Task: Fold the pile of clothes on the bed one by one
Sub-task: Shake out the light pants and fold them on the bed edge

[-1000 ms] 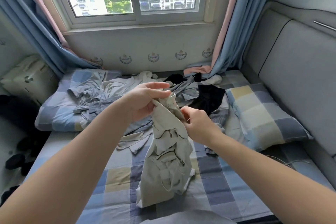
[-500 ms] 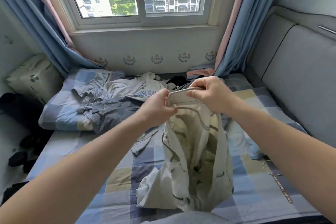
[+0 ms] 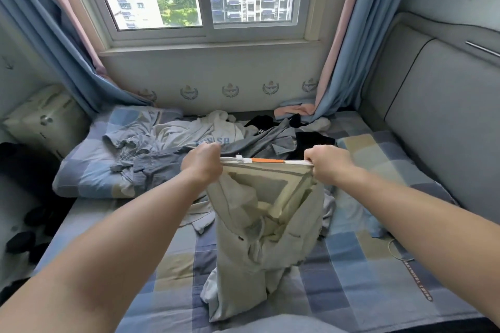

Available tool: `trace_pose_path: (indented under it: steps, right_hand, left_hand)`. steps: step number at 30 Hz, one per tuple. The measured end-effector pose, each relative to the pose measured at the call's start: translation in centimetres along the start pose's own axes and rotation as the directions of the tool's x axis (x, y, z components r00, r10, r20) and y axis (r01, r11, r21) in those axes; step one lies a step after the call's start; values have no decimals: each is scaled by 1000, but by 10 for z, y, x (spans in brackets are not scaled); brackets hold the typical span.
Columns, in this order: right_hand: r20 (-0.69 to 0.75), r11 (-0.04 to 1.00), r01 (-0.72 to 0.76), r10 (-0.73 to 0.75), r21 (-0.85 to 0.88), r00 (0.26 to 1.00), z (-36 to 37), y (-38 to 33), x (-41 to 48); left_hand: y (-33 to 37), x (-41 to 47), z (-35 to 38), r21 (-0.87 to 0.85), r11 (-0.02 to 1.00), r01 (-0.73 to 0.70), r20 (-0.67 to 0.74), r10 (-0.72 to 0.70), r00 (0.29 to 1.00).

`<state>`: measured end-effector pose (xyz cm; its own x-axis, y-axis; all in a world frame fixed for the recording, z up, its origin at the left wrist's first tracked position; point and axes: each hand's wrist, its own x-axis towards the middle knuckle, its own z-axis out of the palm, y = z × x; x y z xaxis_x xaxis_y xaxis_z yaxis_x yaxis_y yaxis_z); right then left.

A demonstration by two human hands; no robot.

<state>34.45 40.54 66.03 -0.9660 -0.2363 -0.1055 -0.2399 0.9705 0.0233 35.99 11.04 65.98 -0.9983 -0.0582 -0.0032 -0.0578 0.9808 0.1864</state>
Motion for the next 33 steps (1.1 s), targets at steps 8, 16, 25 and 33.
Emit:
trace_pose_path:
  steps: [8,16,25,33]
  right_hand:
    - [-151,989,-115,128,93,980,19,12,15]
    - [-94,950,-283,296,130,951,36,65,22]
    - [-118,902,-335,377,274,919,43,73,31]
    - [-8,799,-454,497,396,868,58,79,24]
  left_hand:
    - [-46,0,3,53,981,186,-26,-184,983]
    - [-132,-8,8,8,878,479,-12,-479,878]
    - [-139,-17,29,-593,384,708,330,-686,648]
    - [-138,-25,43,-746,298,596,422,-481,769]
